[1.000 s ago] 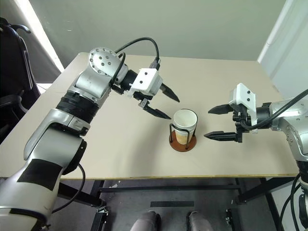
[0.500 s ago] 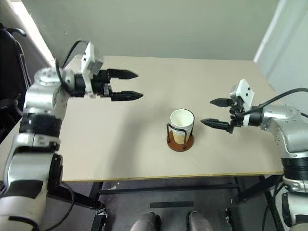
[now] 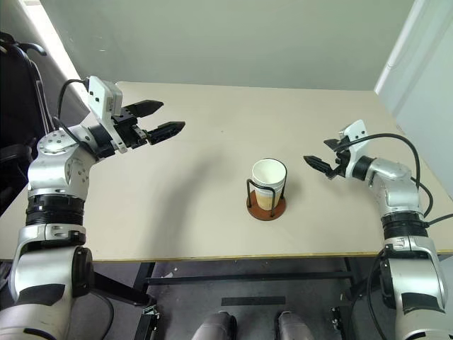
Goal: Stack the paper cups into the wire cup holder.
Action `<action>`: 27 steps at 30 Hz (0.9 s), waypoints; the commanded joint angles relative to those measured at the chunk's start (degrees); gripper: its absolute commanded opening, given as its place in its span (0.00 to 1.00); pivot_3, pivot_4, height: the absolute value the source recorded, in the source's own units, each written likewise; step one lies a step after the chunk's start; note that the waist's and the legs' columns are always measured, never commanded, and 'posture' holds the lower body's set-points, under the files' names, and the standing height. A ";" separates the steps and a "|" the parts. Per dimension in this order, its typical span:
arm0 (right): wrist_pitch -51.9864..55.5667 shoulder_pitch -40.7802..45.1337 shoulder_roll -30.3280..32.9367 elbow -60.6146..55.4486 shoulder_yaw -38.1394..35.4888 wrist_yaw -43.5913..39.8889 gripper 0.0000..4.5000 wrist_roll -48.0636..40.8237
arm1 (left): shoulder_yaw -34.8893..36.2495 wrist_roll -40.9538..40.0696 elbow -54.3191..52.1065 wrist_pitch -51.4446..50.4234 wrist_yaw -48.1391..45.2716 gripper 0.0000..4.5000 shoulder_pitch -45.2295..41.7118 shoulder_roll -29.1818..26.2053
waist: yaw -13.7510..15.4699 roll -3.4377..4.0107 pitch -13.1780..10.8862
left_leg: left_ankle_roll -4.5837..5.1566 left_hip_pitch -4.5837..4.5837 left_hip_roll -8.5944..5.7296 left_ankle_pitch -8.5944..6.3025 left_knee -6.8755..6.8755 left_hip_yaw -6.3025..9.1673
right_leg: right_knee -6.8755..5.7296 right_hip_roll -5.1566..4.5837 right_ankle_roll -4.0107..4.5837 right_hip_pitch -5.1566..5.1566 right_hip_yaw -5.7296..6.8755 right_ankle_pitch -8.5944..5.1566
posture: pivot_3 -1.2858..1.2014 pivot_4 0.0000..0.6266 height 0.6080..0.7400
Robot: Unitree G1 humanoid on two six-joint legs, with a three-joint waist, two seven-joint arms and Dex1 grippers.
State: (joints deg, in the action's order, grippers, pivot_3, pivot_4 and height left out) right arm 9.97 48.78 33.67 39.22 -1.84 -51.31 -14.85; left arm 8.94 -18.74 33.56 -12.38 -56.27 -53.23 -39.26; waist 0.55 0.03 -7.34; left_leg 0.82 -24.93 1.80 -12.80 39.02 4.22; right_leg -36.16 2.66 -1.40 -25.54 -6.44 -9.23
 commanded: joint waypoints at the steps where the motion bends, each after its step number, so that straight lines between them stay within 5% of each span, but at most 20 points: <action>1: -5.27 3.33 -0.50 5.46 -2.68 1.90 1.00 0.88 | 1.79 -0.42 1.42 1.17 0.64 0.99 -0.20 0.00 | -0.13 0.01 0.00 | 0.00 0.00 0.00 0.00 -0.01 0.00 | 0.00 0.00 0.01 -0.02 -0.01 0.00 | 0.52 0.24 1.00; 27: -16.83 7.68 -7.38 20.02 -3.44 10.37 1.00 5.68 | 6.95 -3.17 -2.71 4.22 12.46 0.99 7.29 5.61 | -0.42 0.01 -0.01 | -0.03 -0.05 0.01 -0.02 -0.49 0.00 | 0.10 0.00 0.05 -0.23 0.00 0.10 | 0.52 0.24 1.00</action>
